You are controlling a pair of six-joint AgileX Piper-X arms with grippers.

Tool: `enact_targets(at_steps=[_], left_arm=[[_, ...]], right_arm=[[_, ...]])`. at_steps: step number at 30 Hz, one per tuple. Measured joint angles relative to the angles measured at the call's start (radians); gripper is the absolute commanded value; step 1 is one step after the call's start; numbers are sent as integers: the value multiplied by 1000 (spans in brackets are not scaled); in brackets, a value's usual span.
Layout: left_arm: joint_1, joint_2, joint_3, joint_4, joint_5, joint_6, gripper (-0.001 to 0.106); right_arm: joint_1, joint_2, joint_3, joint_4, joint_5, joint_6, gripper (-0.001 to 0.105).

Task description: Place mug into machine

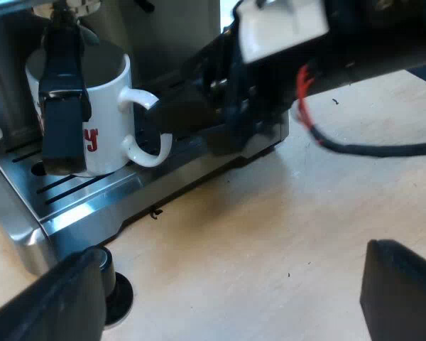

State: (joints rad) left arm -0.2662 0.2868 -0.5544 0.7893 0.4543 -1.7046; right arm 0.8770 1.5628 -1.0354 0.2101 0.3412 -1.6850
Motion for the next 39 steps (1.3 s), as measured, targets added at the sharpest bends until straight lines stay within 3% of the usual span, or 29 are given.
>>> enact_targets(at_steps=[9,22,26,28,30,39], left_arm=[[0,0,-11,18,3,0,77],[0,-24,-156,74,3,0,77],[0,-63,-173,83,4,0,77],[0,-82,-173,85,4,0,77],[0,-87,-173,86,7,0,77],[0,-86,-173,58,7,-4,77]], right_arm=[[75,-157,0,153,14,10,58],[229,-329,0,220,120,11,47],[271,-356,0,220,202,11,31],[295,-366,0,220,240,11,11],[309,-366,0,220,249,11,0],[308,-363,0,129,256,14,0]])
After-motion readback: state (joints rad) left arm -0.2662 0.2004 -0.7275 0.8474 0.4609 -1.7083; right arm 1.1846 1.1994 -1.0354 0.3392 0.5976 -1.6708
